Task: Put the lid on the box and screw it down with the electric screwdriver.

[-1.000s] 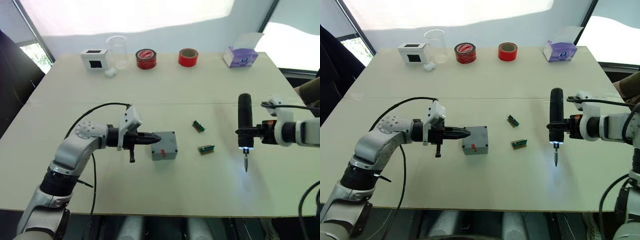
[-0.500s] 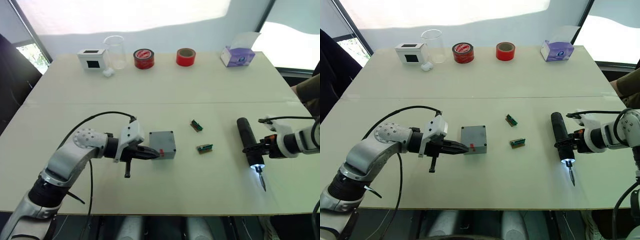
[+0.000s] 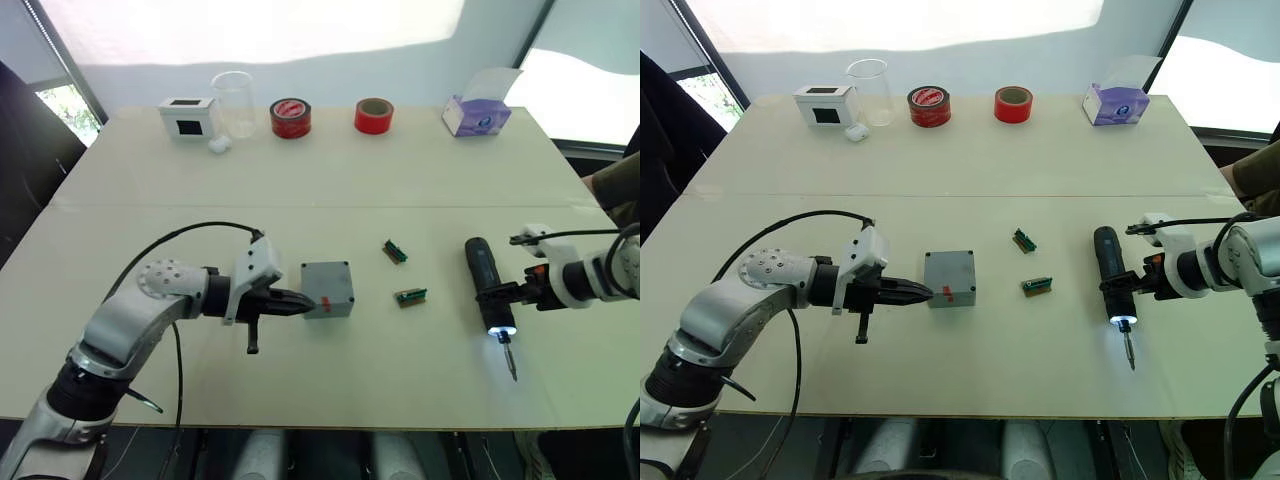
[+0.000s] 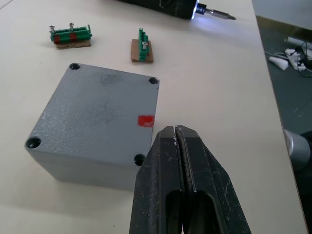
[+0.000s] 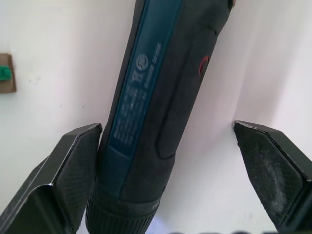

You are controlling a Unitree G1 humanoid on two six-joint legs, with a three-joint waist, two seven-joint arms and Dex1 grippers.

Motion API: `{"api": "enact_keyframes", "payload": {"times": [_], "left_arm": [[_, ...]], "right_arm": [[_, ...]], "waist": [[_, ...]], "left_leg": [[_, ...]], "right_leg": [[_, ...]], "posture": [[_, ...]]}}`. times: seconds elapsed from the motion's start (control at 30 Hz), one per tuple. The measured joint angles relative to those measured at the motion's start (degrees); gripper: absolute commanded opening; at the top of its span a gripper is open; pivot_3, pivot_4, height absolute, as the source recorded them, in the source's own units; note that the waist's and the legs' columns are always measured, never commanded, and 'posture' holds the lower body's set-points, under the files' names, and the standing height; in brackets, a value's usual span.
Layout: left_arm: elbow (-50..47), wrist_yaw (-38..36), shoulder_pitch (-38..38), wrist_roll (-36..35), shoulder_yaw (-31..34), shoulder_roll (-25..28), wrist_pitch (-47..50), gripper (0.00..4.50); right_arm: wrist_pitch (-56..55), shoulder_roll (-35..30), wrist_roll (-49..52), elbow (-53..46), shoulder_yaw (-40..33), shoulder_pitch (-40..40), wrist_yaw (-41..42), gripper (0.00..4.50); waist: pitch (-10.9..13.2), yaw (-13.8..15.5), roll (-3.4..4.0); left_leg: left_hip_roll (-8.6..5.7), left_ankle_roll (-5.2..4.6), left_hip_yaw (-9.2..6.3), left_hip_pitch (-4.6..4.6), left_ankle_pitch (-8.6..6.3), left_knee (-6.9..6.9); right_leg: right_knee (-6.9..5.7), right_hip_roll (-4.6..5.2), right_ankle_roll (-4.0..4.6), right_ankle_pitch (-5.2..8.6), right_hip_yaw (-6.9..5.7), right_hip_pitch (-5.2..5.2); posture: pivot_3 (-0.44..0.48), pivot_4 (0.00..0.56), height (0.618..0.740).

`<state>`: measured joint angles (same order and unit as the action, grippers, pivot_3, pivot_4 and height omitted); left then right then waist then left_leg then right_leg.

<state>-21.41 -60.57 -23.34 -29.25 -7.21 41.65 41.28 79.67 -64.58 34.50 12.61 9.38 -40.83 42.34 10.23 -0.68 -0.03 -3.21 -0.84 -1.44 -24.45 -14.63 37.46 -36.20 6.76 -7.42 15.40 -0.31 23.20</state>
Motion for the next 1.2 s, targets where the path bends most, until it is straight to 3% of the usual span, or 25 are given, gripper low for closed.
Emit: {"api": "enact_keyframes", "payload": {"times": [0.13,0.27,0.33,0.43,0.63,0.83,1.2], "left_arm": [[5.13,1.54,-2.96,-0.50,6.31,1.67,0.51,0.00],[9.05,1.67,-3.42,0.77,7.50,3.43,-0.87,0.00],[10.47,2.02,-3.37,2.54,6.93,3.46,-2.32,0.00],[11.86,3.61,-2.24,7.22,3.64,3.85,-4.67,0.00],[7.13,4.74,-0.90,9.10,-0.25,2.17,-4.94,0.00],[9.19,6.05,-0.42,14.26,-7.98,-2.34,-7.15,0.00],[28.64,5.89,-14.10,21.44,-11.98,-11.90,-16.15,0.00]], "right_arm": [[-3.00,-0.12,-1.12,-3.00,-3.00,-8.43,1.44,4.43],[-2.57,4.86,1.93,-11.88,-6.20,-8.55,2.57,4.43],[-3.44,7.37,4.07,-19.63,-6.46,-5.52,3.54,4.43],[-14.26,10.28,0.53,-33.32,-1.76,3.06,3.16,4.43],[-19.09,12.09,-1.06,-44.18,2.22,12.13,2.69,4.43],[-18.71,15.76,-1.66,-44.98,6.07,13.89,2.38,4.43],[-11.99,24.48,1.09,-44.81,6.17,12.25,0.30,4.43]], "waist": [[0.12,-0.11,0.16],[0.12,0.01,0.15],[0.13,0.08,0.12],[0.09,0.50,0.04],[0.11,1.35,-0.04],[0.10,1.32,-0.05],[0.10,1.20,-0.07]], "left_leg": [[0.07,0.10,-0.04,0.00,0.06,-0.23],[0.04,0.11,-0.02,-0.04,0.06,-0.25],[0.03,0.10,-0.01,-0.04,0.06,-0.20],[-0.03,0.08,-0.03,-0.05,0.05,-0.15],[-0.07,0.07,-0.04,-0.03,0.04,-0.01],[-0.05,0.09,-0.08,0.00,0.05,0.00],[-0.06,0.08,-0.11,-0.03,0.05,0.26]], "right_leg": [[-0.04,-0.17,0.01,0.02,0.00,0.16],[0.01,-0.12,0.00,0.02,0.02,0.15],[0.00,-0.08,0.00,0.02,0.03,0.14],[-0.02,-0.04,-0.02,0.01,0.01,0.10],[-0.05,0.01,-0.05,-0.02,0.03,0.02],[-0.14,-0.03,-0.04,-0.03,0.02,0.05],[-0.30,-0.10,-0.05,-0.03,-0.03,0.02]], "posture": [[0.000,0.150,0.740],[0.000,0.150,0.740],[0.000,0.150,0.740],[0.000,0.150,0.740],[0.000,0.150,0.740],[0.000,0.150,0.740],[0.000,0.150,0.740]]}}
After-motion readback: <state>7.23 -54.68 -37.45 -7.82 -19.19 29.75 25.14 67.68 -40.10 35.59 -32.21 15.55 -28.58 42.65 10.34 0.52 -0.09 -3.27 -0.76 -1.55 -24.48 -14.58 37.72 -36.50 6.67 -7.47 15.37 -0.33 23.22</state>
